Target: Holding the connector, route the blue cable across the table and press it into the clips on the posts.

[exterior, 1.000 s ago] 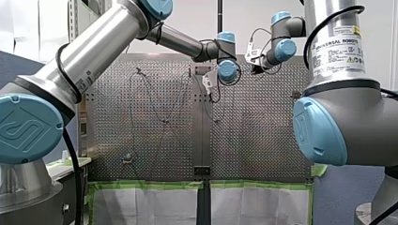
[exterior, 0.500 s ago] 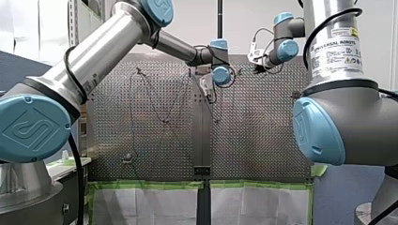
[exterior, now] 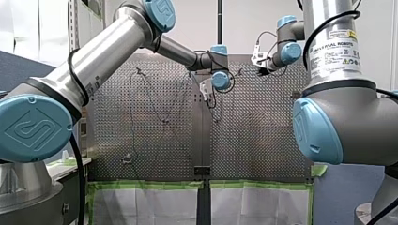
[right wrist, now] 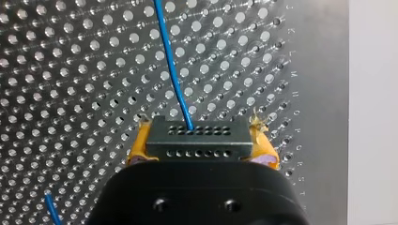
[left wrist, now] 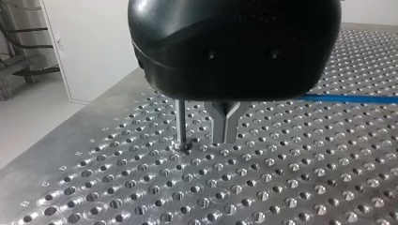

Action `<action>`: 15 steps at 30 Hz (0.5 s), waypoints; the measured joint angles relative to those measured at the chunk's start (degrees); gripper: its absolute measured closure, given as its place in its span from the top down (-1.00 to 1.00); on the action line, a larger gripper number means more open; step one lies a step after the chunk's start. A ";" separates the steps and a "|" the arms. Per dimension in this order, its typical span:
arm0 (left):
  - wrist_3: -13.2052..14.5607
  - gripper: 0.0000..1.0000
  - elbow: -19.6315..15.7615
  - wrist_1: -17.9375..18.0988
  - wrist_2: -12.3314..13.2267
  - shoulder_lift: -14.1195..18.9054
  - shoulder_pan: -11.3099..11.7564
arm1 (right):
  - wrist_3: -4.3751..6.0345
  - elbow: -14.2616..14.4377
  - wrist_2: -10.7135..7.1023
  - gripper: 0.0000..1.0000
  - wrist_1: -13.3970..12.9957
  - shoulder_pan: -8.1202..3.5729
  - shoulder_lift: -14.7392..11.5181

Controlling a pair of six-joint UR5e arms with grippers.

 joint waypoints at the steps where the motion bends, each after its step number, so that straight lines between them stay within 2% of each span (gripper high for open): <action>1: -0.01 -0.31 0.00 -0.09 0.03 0.00 -0.07 | -0.02 0.00 -0.02 -1.00 0.00 -0.02 0.03; 3: -0.02 0.07 0.00 -0.28 0.09 0.00 -0.27 | -0.04 -0.01 -0.06 -1.00 -0.03 -0.03 0.08; 4: -0.02 0.07 0.00 -0.34 0.10 0.00 -0.35 | -0.06 0.00 -0.06 -1.00 -0.04 -0.02 0.09; 6: -0.03 0.58 0.01 -0.44 0.12 0.00 -0.55 | -0.10 -0.01 -0.08 -1.00 -0.07 -0.02 0.10; 7: -0.03 0.58 0.01 -0.47 0.12 -0.01 -0.62 | -0.11 -0.01 -0.08 -1.00 -0.07 -0.02 0.10; 9: 0.00 0.82 -0.01 -0.53 0.14 0.00 -0.73 | -0.13 -0.01 -0.08 -1.00 -0.09 -0.02 0.13; 10: 0.00 0.82 0.00 -0.56 0.16 0.00 -0.77 | -0.14 -0.01 -0.08 -1.00 -0.11 -0.02 0.15; 12: -0.01 1.00 0.03 -0.59 0.19 0.00 -0.85 | -0.15 0.00 -0.09 -1.00 -0.16 -0.03 0.18; 15: -0.01 1.00 0.03 -0.75 0.24 0.00 -0.94 | -0.15 -0.01 -0.09 -1.00 -0.23 -0.03 0.19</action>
